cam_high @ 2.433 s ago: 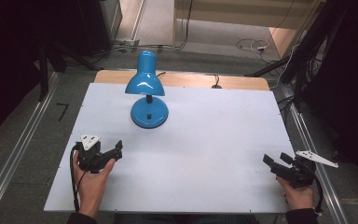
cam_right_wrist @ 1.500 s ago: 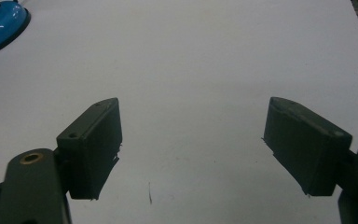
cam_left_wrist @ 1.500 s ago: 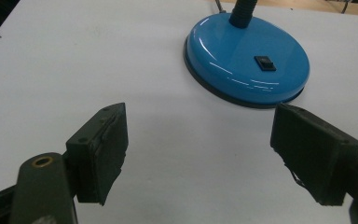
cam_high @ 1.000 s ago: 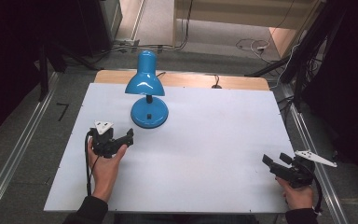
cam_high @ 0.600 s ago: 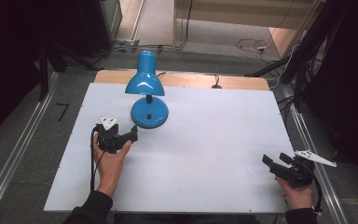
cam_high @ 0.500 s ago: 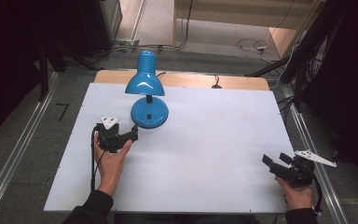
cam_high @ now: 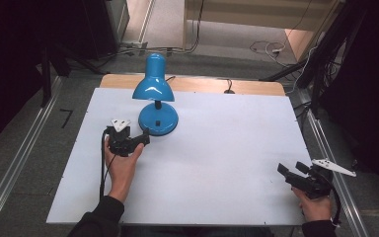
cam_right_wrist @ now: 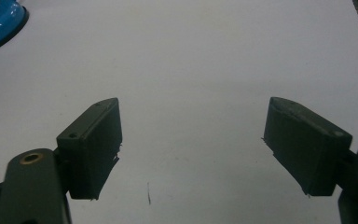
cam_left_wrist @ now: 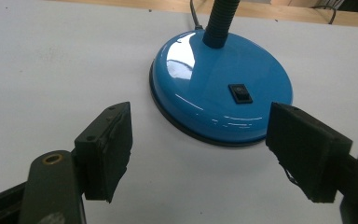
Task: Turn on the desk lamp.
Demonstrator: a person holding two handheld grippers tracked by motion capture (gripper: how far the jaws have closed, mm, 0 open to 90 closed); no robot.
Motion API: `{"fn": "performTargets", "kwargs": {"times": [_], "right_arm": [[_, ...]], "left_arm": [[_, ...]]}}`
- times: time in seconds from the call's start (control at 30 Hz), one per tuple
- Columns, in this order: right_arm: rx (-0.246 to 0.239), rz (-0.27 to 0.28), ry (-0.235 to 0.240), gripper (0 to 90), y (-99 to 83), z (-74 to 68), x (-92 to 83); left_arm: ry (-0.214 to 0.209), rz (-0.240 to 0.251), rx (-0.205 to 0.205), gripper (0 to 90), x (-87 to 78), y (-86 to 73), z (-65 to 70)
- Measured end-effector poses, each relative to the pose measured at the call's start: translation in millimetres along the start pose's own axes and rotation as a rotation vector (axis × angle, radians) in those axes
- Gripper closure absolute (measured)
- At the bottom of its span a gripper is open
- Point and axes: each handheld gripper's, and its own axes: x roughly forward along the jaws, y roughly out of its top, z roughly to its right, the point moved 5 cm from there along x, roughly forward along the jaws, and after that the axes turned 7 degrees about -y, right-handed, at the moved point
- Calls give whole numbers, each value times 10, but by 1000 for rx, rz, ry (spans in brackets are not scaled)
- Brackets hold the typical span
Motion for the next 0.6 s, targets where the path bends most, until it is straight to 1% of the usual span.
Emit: {"fn": "performTargets", "kwargs": {"times": [0.13, 0.23, 0.4, 0.6], "right_arm": [[-1, 1, 1, 174, 1, 2, 3], [1, -3, 1, 174, -2, -3, 5], [2, -4, 1, 174, -2, -1, 6], [-4, -3, 3, 174, -3, -4, 14]], "left_arm": [[-4, 0, 1, 240, 42, 19, 21], [-8, -7, 13, 240, 89, 32, 53], [-13, 1, 3, 247, 120, 64, 67], [-10, 6, 5, 258, 163, 94, 57]]}}
